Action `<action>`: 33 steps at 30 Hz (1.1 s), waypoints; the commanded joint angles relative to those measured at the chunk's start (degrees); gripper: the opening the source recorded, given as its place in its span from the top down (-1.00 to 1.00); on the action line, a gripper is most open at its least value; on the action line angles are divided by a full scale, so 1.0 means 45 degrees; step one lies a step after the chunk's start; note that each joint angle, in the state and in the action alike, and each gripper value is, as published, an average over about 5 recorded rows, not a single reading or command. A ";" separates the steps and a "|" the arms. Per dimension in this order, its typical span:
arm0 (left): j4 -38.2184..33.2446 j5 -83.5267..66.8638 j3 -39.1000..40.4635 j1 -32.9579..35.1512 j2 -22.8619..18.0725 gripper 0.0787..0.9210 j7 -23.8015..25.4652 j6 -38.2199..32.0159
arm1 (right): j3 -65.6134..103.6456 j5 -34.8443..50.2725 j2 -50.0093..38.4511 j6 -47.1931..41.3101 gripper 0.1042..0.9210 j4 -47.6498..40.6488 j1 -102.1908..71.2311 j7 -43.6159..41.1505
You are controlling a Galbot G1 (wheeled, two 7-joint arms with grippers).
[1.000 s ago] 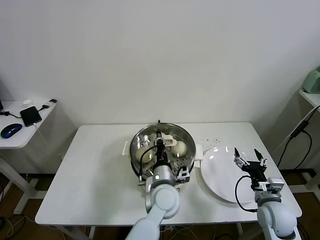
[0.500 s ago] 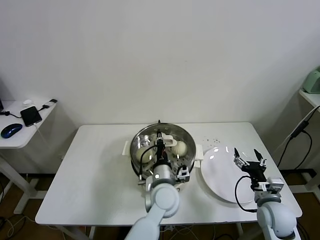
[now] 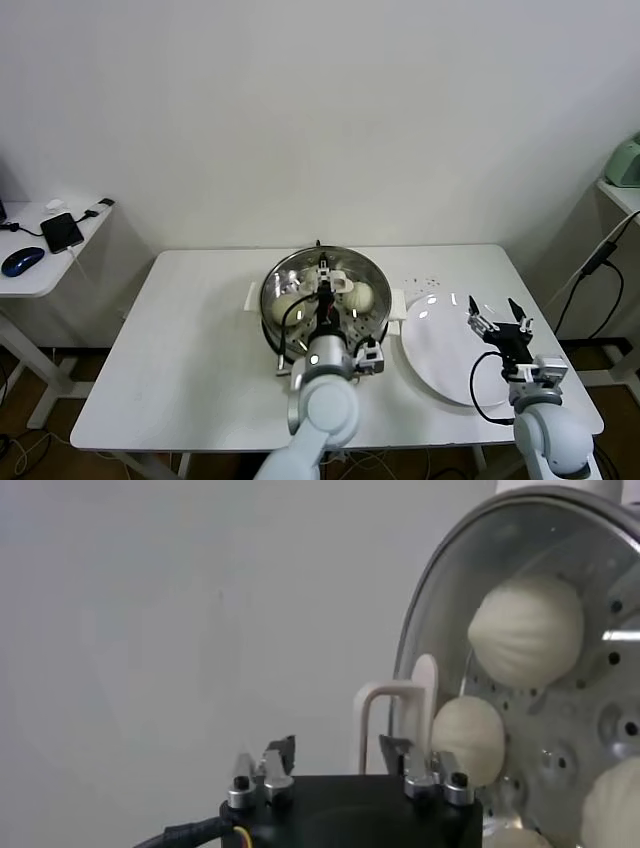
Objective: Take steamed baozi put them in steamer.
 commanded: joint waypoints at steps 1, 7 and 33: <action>-0.1701 -0.0211 0.0026 0.0761 0.0586 -0.41 0.0301 -0.0091 | -0.0013 -0.0006 0.0027 0.0004 -0.76 0.0003 0.0018 0.0010; -0.2410 -0.0322 -0.0057 0.1183 0.0827 -0.73 0.0365 -0.0089 | -0.0004 -0.0005 0.0021 0.0005 -0.76 0.0006 0.0036 0.0010; -0.4689 -1.6347 -0.9275 0.5094 0.1472 -0.77 -0.2583 -0.6546 | -0.0948 0.0625 0.0191 0.2468 -0.76 0.0433 -0.1363 -0.1678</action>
